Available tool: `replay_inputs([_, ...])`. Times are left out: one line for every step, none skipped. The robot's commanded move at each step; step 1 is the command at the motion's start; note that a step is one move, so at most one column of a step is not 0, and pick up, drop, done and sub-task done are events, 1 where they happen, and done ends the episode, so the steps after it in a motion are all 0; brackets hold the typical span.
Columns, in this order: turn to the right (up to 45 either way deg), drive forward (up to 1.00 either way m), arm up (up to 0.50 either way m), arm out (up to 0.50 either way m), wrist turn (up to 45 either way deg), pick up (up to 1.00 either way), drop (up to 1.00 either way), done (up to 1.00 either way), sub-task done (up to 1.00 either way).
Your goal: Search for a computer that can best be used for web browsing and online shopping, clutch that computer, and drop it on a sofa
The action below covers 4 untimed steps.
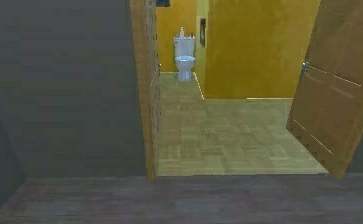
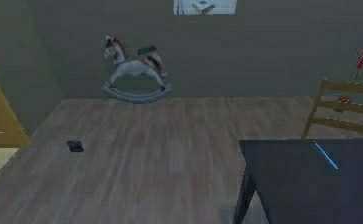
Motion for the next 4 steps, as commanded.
replay_inputs([0.0, 0.20, 0.00, 0.00, 0.0, 0.00, 0.00, 0.00, 0.00])
replay_inputs([-45.0, 0.00, 0.00, 0.00, 0.0, 0.00, 0.00, 0.00, 0.00])
replay_inputs([-45.0, 0.00, 0.00, 0.00, 0.0, 0.00, 0.00, 0.00, 0.00])
replay_inputs([-6.0, 0.00, 0.00, 0.00, 0.0, 0.00, 0.00, 0.00, 0.00])
